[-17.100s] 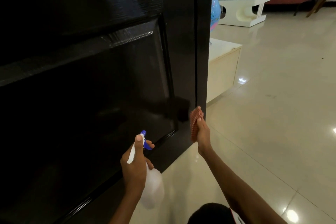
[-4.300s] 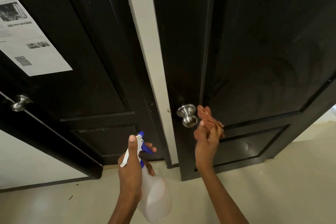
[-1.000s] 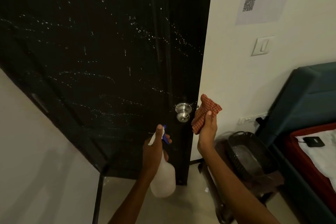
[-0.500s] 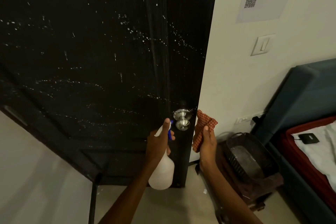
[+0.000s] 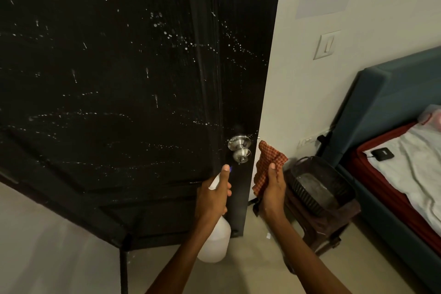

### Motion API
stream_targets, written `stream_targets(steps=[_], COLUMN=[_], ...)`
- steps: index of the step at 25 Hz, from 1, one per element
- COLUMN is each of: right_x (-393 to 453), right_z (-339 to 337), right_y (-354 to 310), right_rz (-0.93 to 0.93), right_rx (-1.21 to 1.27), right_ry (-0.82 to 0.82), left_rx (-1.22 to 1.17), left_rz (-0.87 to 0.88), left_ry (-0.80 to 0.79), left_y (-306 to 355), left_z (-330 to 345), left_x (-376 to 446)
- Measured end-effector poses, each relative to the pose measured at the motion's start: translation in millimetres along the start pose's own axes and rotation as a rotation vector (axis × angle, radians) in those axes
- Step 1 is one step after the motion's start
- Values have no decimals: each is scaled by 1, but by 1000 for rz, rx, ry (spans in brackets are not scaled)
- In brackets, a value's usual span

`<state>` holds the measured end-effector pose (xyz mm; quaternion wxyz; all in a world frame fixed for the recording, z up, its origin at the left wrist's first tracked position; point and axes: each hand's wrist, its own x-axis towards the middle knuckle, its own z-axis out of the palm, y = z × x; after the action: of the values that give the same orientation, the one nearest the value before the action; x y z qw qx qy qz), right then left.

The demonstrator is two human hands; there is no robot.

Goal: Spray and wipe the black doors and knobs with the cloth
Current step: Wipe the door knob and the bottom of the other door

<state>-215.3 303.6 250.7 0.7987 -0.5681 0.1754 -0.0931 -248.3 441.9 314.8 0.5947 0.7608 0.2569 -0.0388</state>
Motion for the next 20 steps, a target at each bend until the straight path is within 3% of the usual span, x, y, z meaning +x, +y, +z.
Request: stream_targets(steps=[7,12,14,17,20], right_x=[-3,7,25,42,51], right_z=[9,54,64,60,56], right_y=[-1,13,25,29,25], right_rz=[-57,-449,-567,-924,-1133], right_rx=[-60,-381,-632,-1212,-1582], right_ry=[28,-153,-118,-43,-234], left_rx=[7,-138,-101,-97,-89], left_rz=[120,63,53,58,57], left_ry=[-32,72,87,77,66], left_y=[19,28,29,27,28], left_z=[-9,-28,-35,-43,-44], left_x=[1,9,12,14,12])
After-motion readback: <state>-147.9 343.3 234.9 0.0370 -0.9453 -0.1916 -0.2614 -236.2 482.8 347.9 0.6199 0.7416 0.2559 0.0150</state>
